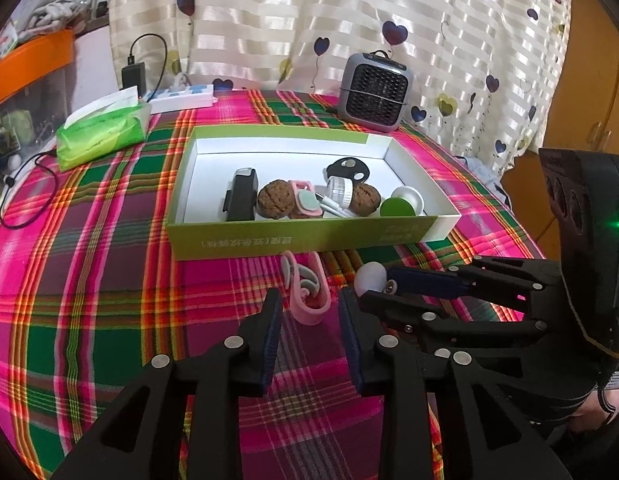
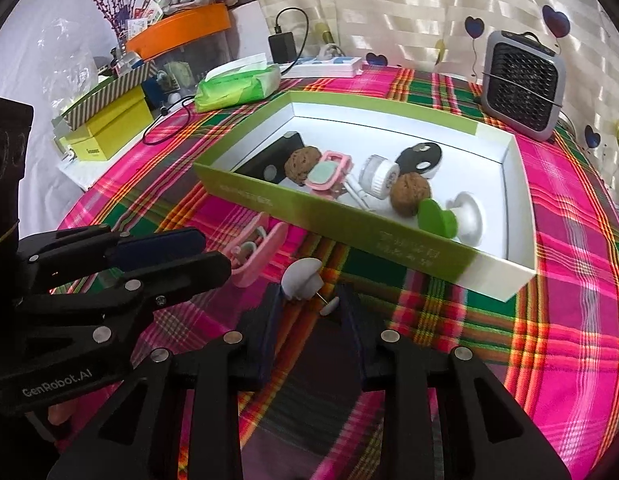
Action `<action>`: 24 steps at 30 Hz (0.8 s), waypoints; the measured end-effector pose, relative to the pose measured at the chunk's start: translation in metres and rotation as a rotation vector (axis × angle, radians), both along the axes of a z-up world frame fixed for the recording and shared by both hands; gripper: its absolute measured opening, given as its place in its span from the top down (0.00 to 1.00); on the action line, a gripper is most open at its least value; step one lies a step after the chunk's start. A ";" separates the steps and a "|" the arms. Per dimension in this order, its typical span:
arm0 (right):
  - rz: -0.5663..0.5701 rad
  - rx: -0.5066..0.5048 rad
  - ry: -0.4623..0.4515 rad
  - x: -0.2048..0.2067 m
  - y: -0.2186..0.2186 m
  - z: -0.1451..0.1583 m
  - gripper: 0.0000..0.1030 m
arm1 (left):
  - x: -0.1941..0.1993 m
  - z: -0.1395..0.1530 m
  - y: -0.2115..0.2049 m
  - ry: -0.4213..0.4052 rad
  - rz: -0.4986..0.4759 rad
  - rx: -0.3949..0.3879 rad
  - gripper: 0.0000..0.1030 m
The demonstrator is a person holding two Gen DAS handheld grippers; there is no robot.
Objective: Organize objects
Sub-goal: 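Move the left tool to the pink hook clip while the right tool approaches the white knob, then grasp the pink hook clip with the left tool while the right tool grasps the white knob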
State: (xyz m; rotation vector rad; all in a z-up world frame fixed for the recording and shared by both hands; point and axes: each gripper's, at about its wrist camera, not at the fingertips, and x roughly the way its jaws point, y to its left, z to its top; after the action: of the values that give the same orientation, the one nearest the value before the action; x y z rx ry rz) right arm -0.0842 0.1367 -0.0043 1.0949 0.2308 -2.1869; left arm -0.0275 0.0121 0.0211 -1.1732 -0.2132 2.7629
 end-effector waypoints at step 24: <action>-0.022 -0.041 -0.010 -0.004 0.017 0.002 0.70 | -0.029 -0.013 0.015 -0.062 0.007 -0.069 0.71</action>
State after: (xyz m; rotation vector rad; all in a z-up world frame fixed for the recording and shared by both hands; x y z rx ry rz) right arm -0.0878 0.1541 -0.0027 1.0901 0.1700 -2.1960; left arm -0.0564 0.0275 0.0080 -1.2779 -0.1294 2.7625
